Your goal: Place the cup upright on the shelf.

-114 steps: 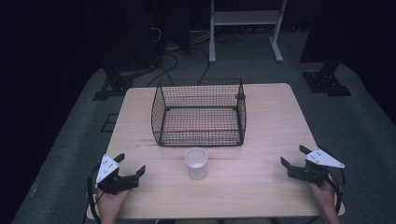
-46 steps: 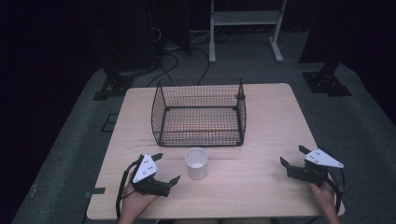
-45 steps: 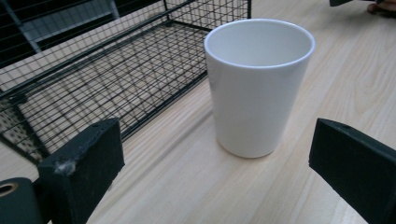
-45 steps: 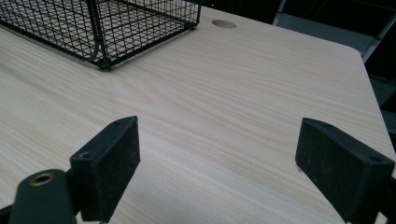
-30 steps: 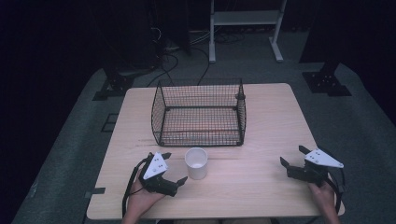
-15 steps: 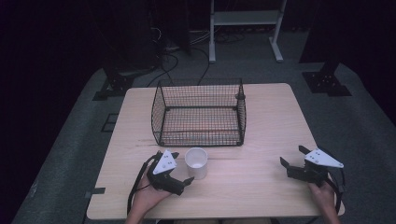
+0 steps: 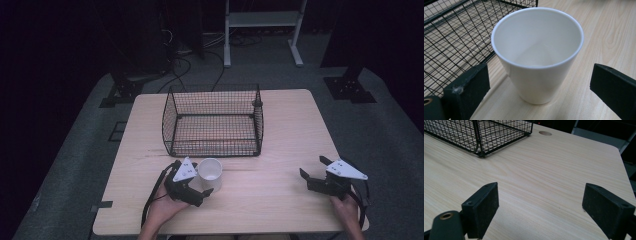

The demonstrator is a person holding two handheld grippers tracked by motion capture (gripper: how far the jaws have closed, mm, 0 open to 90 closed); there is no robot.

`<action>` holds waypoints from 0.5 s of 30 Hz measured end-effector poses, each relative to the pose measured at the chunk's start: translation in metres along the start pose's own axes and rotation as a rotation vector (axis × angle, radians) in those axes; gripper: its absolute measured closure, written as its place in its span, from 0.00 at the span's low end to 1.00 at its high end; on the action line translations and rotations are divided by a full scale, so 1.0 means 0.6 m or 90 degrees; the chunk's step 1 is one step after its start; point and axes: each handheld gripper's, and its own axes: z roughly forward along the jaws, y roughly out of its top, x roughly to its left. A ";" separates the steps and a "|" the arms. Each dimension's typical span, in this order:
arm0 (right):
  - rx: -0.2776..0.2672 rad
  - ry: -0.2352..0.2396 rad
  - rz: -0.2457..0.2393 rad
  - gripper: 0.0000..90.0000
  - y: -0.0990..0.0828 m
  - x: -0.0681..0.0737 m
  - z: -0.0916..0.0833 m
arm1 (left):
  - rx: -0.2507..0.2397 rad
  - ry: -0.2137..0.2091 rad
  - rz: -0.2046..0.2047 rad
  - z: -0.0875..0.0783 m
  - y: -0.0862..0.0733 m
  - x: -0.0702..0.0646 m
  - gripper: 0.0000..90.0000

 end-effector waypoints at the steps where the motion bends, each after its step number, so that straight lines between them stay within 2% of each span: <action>1: 0.000 0.000 0.000 0.15 0.000 0.000 0.000 | 0.002 -0.002 -0.002 0.002 0.001 0.000 0.02; 15: 0.000 0.001 -0.001 0.15 0.000 0.000 0.000 | 0.027 -0.030 0.001 0.029 0.020 0.003 0.02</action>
